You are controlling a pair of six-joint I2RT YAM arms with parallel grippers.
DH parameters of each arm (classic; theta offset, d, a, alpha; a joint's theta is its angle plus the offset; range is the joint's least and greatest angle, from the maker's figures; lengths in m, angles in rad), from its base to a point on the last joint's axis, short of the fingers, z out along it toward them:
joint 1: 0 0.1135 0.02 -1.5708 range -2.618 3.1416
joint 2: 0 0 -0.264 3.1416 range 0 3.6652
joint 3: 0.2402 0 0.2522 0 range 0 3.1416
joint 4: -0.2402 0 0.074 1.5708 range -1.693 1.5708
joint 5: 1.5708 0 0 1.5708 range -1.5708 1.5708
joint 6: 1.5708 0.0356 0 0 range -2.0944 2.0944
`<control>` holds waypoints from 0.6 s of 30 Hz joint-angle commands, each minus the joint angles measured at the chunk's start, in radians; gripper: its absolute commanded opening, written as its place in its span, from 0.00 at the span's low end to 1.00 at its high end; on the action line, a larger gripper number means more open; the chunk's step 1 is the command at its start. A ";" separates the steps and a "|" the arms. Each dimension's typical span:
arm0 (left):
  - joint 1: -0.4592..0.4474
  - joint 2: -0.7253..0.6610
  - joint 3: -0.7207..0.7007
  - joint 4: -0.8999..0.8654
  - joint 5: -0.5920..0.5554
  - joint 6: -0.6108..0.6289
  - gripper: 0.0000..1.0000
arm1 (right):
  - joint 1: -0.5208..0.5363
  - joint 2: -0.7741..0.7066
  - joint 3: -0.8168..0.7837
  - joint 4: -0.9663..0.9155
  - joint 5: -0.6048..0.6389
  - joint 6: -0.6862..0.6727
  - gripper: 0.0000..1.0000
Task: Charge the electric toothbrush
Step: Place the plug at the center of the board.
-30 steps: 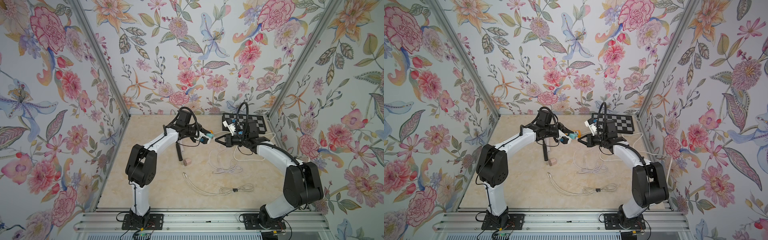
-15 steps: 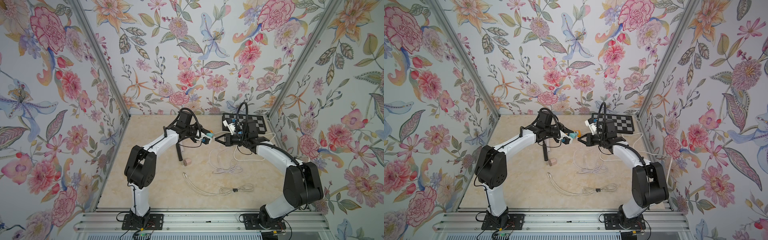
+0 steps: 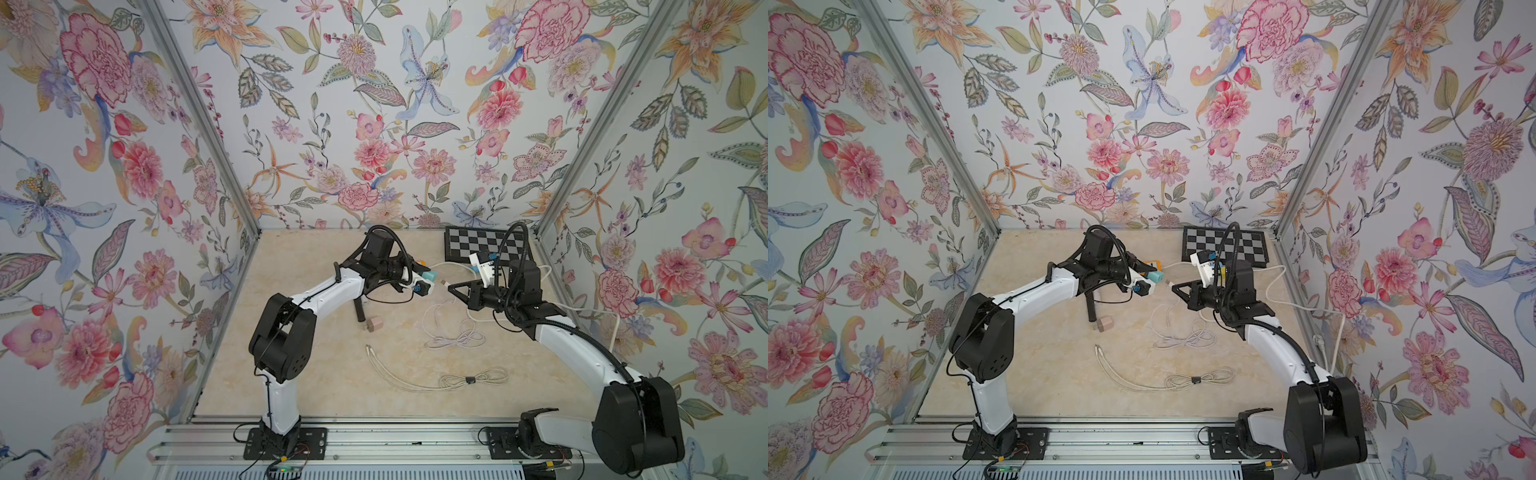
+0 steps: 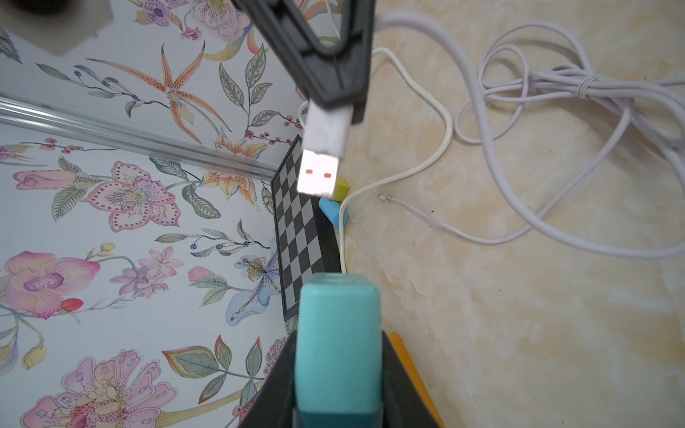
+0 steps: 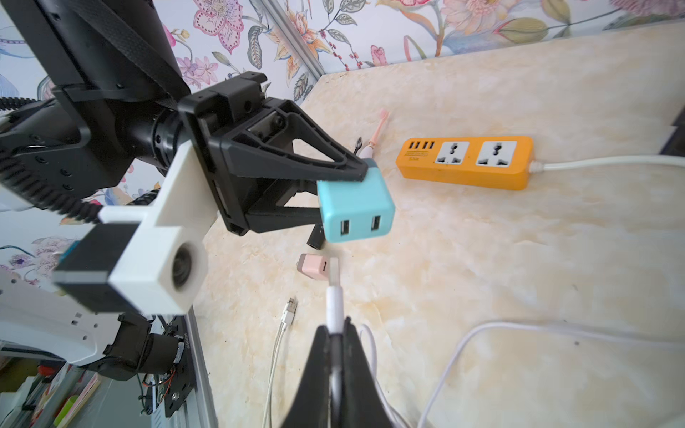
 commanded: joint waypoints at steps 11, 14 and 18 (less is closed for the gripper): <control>0.067 0.159 -0.173 0.208 -0.343 -0.038 0.00 | -0.020 -0.136 -0.062 -0.017 0.120 0.079 0.00; 0.061 0.187 -0.169 0.175 -0.368 -0.013 0.03 | -0.016 -0.139 -0.066 -0.017 0.120 0.079 0.00; 0.043 0.206 -0.171 0.127 -0.432 0.046 0.25 | -0.016 -0.143 -0.071 -0.019 0.118 0.082 0.00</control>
